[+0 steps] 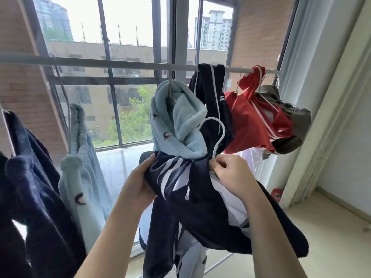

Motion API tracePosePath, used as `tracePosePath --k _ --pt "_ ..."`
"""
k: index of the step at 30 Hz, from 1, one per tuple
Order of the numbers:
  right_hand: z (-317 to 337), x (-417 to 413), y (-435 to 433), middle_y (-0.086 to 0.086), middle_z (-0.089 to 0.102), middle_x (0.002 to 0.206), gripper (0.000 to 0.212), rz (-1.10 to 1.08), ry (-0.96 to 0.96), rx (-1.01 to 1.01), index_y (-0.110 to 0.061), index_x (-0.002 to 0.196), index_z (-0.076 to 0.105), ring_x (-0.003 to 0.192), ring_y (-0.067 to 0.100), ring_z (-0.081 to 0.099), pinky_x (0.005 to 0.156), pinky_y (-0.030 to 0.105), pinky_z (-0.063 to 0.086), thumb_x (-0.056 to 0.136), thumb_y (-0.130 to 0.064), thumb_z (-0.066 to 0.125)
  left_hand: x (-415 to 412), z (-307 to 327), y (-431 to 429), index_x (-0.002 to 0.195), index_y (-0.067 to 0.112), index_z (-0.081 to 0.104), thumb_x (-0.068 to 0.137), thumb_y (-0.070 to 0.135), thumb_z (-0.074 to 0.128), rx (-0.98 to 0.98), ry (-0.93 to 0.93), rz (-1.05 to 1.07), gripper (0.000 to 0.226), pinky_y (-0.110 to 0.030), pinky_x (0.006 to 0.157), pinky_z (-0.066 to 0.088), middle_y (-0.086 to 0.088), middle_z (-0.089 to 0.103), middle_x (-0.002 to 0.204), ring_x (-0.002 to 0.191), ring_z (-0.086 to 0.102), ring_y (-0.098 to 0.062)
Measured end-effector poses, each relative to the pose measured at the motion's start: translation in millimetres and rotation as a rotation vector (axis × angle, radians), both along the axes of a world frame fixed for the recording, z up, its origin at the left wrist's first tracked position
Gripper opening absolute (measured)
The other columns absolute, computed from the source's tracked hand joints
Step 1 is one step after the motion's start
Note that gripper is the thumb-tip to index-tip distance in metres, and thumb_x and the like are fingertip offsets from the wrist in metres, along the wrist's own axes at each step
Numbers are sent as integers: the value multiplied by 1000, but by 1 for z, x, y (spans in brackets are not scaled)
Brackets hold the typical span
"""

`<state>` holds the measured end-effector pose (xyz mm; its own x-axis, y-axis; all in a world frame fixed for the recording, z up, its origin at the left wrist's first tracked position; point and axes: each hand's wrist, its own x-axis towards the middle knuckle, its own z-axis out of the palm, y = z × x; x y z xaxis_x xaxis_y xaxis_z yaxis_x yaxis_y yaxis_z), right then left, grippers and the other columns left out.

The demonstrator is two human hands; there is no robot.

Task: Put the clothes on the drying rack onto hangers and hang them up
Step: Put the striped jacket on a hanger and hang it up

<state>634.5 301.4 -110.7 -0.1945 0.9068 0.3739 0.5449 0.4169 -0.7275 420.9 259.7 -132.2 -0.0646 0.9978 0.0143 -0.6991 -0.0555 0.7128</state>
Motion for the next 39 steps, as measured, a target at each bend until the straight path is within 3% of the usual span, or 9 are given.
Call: tracePosePath --k 10,16,19,21,25,29,32,35,39 --pt "2 9 -11 -2 45 46 35 -76 -50 14 -3 68 63 46 9 37 52 26 33 91 -29 59 -20 -16 -9 122 0 61 87 10 48 -17 40 -88 38 -38 86 52 -21 62 117 99 63 -31" --pt "2 12 -19 6 54 52 33 -38 -41 -17 -8 68 64 49 15 44 56 32 41 91 -32 60 -6 -22 -19 104 7 74 87 35 52 -100 9 -146 39 -40 80 57 -15 70 110 100 68 -28" --pt "0 11 -23 12 62 61 31 -24 -43 -23 -10 71 66 54 24 52 60 35 47 91 -32 59 -3 -26 -25 95 4 76 71 22 72 -126 88 -180 30 -36 69 60 -18 70 100 81 71 -29" --pt "-1 12 -25 9 60 58 31 -47 -57 -26 -12 68 65 50 15 48 58 31 44 92 -32 60 -7 -30 -26 108 1 71 67 16 78 -18 65 -186 44 -38 81 57 -21 67 112 98 68 -32" --pt "-7 18 -25 -6 52 45 36 -155 -91 -37 -14 59 60 53 15 49 59 31 42 92 -28 59 -18 -34 -29 144 -5 28 94 14 10 331 -137 -154 56 -44 118 3 -25 30 150 142 22 -35" --pt "-9 20 -28 0 53 47 33 -163 -93 4 -11 64 63 55 23 50 59 35 43 91 -30 59 -32 -46 -5 123 -6 47 96 13 24 327 -36 -209 40 -40 96 40 -24 55 115 97 55 -31" --pt "-8 18 -32 -5 51 45 33 -144 -83 10 -16 61 62 51 16 48 57 32 41 90 -30 60 -20 -47 -3 102 0 62 86 22 57 107 -39 -416 28 -28 60 47 -7 47 70 57 44 -17" --pt "-7 19 -35 -9 46 41 39 -114 -44 -5 -21 53 55 45 10 41 50 21 34 91 -28 61 -13 -56 -9 75 2 57 83 36 60 -342 445 -205 36 -14 36 36 -8 44 42 28 41 -17" --pt "-3 22 -38 -5 38 44 38 -65 25 1 -7 59 54 46 10 33 51 24 31 91 -26 60 -3 -68 -20 96 19 60 89 29 55 -345 1318 114 13 -23 60 42 2 65 86 75 62 -11"
